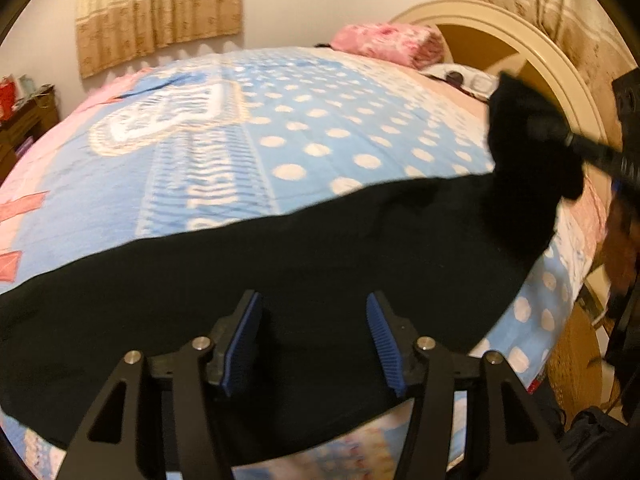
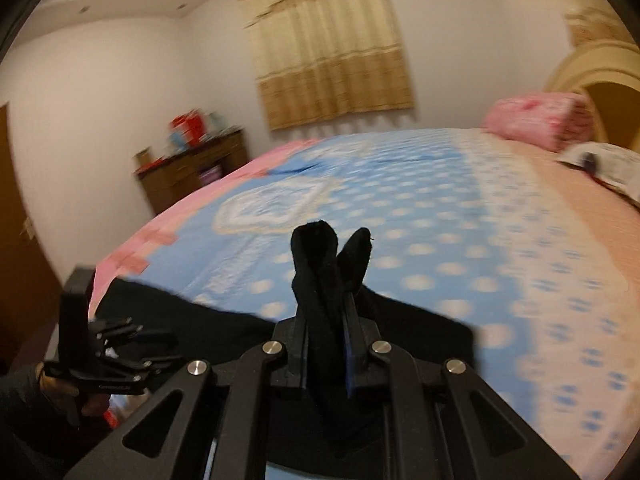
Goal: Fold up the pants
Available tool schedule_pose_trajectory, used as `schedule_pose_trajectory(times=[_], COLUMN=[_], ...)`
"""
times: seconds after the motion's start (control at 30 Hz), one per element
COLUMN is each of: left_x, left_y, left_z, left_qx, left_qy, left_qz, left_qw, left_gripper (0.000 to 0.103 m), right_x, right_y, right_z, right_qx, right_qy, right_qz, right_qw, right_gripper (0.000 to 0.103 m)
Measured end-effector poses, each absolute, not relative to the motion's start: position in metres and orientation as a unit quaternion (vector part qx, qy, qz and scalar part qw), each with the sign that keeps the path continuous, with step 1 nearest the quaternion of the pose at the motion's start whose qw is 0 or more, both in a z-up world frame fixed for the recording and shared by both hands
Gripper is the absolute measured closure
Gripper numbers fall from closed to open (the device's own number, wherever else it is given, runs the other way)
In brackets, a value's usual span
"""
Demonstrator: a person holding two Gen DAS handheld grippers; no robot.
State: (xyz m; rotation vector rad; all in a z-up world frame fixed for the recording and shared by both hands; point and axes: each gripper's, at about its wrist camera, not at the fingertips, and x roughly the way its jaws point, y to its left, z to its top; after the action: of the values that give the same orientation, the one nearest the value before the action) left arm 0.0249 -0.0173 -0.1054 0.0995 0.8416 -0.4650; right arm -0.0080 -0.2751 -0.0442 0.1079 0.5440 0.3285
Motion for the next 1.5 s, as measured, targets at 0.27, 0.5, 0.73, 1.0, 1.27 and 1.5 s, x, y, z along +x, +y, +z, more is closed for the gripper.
schedule_pose_trajectory(times=[0.27,0.5,0.73,1.0,1.27,1.5], left_x=[0.027,0.035,0.036,0.035,0.034,0.052], left_y=[0.021,0.037,0.039,0.039,-0.015,-0.052], left_z=[-0.097,-0.094,-0.1,-0.101,-0.098,-0.125], left_qx=[0.026,0.005,0.006,-0.016,-0.036,0.005], left_qy=[0.388,0.385,0.392,0.405,0.421,0.467], left_qz=[-0.181,-0.162,-0.16,-0.164,-0.244,-0.202], left_qw=[0.903,0.909,0.906,0.899,0.873,0.861], left_gripper=[0.046,0.046,0.046,0.046,0.046,0.063], right_x=[0.016,0.025,0.034,0.012,-0.021,-0.034], right_y=[-0.165,-0.143,-0.133,-0.133,-0.225,-0.27], right_z=[-0.083,-0.104,-0.121,-0.122,-0.117,-0.134], right_qx=[0.036,0.03,0.016,0.024,0.063,0.099], right_qy=[0.3,0.315,0.335,0.331,0.308,0.31], right_qz=[0.23,0.231,0.229,0.306,0.201,0.15], right_qw=[0.925,0.92,0.914,0.892,0.928,0.934], right_gripper=[0.09,0.09,0.087,0.043,0.043,0.043])
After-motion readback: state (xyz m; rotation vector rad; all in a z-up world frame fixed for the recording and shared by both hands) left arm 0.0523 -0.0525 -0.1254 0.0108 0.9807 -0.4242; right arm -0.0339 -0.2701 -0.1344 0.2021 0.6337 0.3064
